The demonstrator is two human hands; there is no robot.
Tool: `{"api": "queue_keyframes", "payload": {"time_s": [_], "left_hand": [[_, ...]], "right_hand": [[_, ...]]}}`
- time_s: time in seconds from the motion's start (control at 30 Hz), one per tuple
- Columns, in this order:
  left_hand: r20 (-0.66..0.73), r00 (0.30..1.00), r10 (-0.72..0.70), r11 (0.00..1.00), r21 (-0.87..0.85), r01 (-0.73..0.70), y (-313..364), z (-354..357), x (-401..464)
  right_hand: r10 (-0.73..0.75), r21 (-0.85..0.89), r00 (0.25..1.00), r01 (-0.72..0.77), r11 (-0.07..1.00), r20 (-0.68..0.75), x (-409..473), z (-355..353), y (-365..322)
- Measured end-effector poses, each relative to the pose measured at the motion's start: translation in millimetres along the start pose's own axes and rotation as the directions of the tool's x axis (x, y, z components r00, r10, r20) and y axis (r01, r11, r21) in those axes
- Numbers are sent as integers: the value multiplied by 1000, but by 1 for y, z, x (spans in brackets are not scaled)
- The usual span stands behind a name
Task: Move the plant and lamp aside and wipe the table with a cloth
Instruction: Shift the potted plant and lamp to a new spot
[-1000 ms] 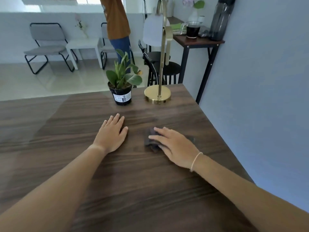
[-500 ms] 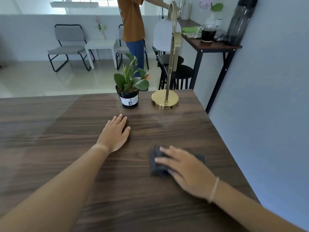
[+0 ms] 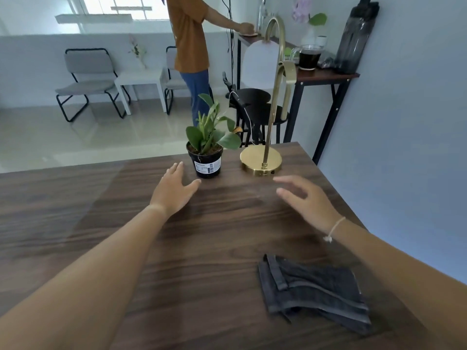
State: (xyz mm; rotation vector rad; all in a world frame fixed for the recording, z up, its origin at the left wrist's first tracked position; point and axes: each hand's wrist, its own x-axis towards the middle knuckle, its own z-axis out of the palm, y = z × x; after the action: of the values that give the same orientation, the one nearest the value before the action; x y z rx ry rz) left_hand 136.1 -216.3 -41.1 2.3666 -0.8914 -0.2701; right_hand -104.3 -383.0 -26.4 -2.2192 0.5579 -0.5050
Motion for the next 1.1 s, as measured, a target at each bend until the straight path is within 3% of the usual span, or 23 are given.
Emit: {"api": "queue_keyframes", "payload": {"time_s": [0.17,0.27,0.43,0.8,1.1], "left_hand": [[11,1000,18,983,-183,-16,1,5,25],[-1,999,51,949,-311,-49,4,11,40],[2,1000,-7,824,-567,7,8,19,61],[-61,997,-37,839,-543,-2,1,34,71],[-89,993,-78,861,-507,22,-25,5,33]], "right_hand": [[173,-66,979,-181,981,-112,72,9,30],[191,-75,975,-200,977,-111,103,17,37],[193,-110,976,-204,973,-101,137,30,44],[226,-340,974,-223,914,-31,151,37,49],[163,-292,986,-167,942,-38,113,66,20]]}}
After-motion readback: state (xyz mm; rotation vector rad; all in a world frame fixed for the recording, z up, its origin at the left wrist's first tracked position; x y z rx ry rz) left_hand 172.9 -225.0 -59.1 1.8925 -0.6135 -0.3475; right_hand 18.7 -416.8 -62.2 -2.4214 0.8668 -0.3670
